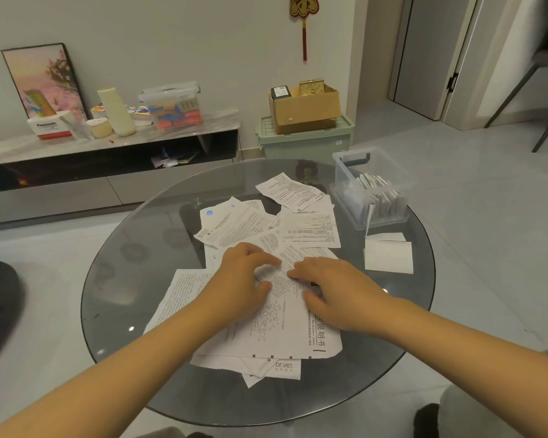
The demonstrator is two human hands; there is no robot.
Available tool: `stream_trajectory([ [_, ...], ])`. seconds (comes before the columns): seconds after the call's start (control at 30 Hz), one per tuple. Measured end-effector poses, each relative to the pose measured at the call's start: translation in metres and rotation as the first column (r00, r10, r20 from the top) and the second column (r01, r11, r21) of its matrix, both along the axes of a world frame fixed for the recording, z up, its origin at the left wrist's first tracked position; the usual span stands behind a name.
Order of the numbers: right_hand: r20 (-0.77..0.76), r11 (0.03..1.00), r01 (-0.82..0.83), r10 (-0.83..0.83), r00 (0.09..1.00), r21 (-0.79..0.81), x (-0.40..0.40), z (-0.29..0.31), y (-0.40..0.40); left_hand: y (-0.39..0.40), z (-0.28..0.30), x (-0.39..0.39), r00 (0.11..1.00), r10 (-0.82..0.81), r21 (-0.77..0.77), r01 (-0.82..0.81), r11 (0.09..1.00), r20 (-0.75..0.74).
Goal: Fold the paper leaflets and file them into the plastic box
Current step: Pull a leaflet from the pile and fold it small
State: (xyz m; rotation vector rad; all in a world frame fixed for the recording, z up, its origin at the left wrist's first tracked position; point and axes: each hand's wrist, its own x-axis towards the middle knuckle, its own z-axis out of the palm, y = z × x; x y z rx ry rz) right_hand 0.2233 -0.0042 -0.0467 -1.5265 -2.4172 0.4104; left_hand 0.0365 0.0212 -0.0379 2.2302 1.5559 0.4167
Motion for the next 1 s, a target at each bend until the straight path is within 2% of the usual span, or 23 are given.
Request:
stream_trajectory([
  [0.1,0.037,0.999,-0.022,0.021,0.999,0.028,0.0,-0.002,0.003,0.002,0.001,-0.002,0.993,-0.048,-0.057,0.043,0.997,-0.105],
  [0.17,0.032,0.999,-0.025,0.024,0.999,0.03,0.0,-0.003,0.004,0.003,0.003,-0.003,0.991,-0.068,-0.099,0.056,0.993,-0.116],
  [0.37,-0.015,1.0,0.005,-0.005,1.0,0.004,0.005,0.0,0.006,0.005,0.007,-0.001,0.996,-0.065,-0.164,0.073,0.984,0.054],
  [0.5,-0.005,0.998,0.035,-0.035,0.999,-0.051,0.01,-0.002,0.008,0.003,0.008,0.003,0.994,-0.105,-0.087,0.106,0.99,0.016],
  [0.6,0.013,0.998,0.053,-0.053,0.999,-0.032,0.013,0.0,0.006,0.0,0.008,0.005,0.991,-0.137,-0.018,0.137,0.99,0.006],
  [0.77,-0.073,0.995,0.099,-0.101,0.992,-0.028,0.011,0.012,0.001,-0.001,0.006,0.008,0.99,-0.139,0.061,0.139,0.988,0.0],
  [0.9,-0.141,0.987,0.161,-0.163,0.977,-0.024,0.009,0.016,0.0,-0.004,0.006,0.014,0.989,-0.076,0.006,0.076,0.997,0.13],
  [1.0,-0.167,0.985,0.169,-0.17,0.971,-0.02,0.008,0.009,0.003,-0.005,0.002,0.019,0.987,-0.045,-0.033,0.05,0.998,0.154],
])
